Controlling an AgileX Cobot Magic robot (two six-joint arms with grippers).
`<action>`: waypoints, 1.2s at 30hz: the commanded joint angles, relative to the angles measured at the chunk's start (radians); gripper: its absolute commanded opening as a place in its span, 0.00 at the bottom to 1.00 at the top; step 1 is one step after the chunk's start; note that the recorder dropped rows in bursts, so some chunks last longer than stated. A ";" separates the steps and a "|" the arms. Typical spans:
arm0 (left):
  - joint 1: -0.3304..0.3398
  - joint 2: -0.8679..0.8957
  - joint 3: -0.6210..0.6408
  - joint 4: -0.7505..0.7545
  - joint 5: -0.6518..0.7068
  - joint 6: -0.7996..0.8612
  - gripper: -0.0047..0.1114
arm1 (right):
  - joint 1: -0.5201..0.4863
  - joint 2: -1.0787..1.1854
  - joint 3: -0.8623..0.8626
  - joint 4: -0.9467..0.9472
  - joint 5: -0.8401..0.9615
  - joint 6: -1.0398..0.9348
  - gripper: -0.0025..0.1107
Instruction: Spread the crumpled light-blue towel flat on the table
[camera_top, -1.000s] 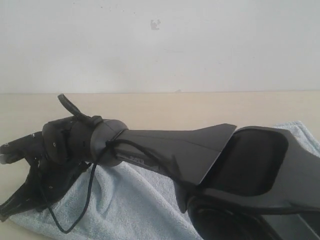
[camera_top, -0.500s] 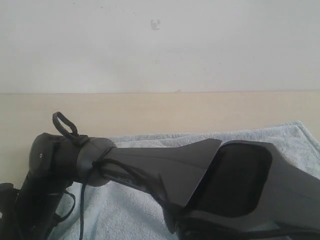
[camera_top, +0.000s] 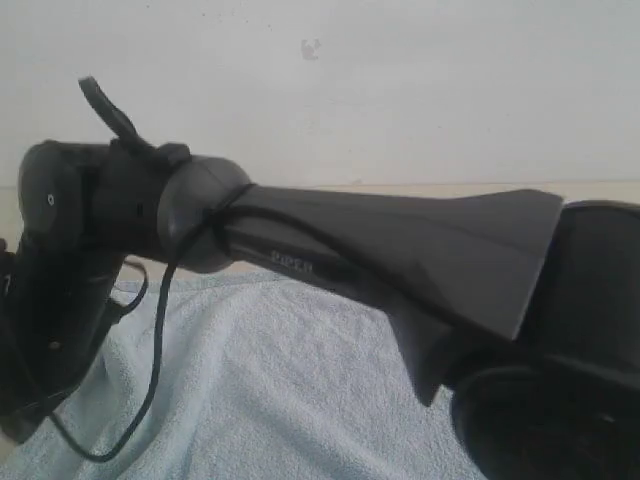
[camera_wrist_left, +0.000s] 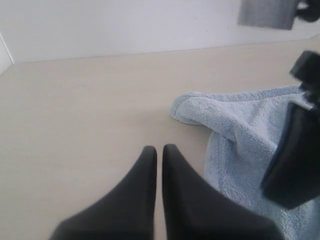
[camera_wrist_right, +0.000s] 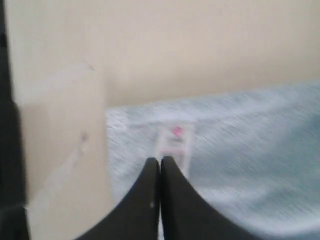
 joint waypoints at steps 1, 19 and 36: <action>0.003 -0.003 0.004 0.001 -0.009 0.002 0.07 | -0.007 -0.060 0.001 -0.379 0.170 0.161 0.02; 0.003 -0.003 0.004 0.001 -0.009 0.002 0.07 | -0.363 -0.553 0.935 -0.499 -0.385 0.445 0.02; 0.003 -0.003 0.004 0.001 -0.009 0.002 0.07 | -1.053 -0.835 1.312 -0.378 -0.525 0.373 0.02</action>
